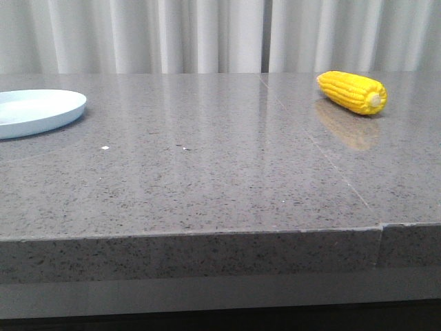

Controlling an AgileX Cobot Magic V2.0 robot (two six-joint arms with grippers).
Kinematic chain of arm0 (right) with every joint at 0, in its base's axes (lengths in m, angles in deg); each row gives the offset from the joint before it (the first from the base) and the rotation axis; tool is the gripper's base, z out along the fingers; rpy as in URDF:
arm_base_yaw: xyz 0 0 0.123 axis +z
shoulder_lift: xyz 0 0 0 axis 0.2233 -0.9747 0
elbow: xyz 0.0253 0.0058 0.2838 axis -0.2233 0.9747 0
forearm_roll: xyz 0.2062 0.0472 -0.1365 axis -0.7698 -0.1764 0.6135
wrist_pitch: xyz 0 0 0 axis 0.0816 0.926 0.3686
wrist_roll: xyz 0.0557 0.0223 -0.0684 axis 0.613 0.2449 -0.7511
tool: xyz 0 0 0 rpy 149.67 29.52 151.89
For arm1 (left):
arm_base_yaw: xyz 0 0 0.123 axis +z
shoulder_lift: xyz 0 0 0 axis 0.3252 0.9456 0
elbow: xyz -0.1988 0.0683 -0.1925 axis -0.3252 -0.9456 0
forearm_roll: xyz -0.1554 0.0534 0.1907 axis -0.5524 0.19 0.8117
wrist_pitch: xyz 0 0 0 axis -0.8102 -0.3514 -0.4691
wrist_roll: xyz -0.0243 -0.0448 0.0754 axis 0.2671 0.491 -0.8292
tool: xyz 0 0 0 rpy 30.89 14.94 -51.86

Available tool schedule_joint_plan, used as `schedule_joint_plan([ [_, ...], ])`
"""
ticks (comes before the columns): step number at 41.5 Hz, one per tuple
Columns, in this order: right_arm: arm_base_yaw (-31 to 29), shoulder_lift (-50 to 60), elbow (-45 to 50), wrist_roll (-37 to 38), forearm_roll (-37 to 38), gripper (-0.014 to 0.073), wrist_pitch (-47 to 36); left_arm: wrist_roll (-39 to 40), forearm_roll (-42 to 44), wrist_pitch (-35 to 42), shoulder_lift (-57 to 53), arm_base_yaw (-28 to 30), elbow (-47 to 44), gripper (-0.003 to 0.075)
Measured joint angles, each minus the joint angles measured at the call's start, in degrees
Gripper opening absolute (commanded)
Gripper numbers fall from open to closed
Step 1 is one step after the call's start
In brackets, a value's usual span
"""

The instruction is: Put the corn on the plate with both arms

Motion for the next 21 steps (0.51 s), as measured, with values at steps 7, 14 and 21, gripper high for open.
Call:
schedule_joint_plan([
  [7,0.0,0.0,0.0,0.0,0.0,0.0602,0.0,0.0,-0.64,-0.6,-0.94,-0.12,0.0,-0.002],
  [14,0.0,0.0,0.0,0.0,0.0,0.0602,0.0,0.0,-0.53,-1.57,-4.17,-2.74,0.0,-0.002],
  [21,0.0,0.0,0.0,0.0,0.0,0.0602,0.0,0.0,-1.2,-3.21,-6.23,-8.73,0.43,-0.002],
])
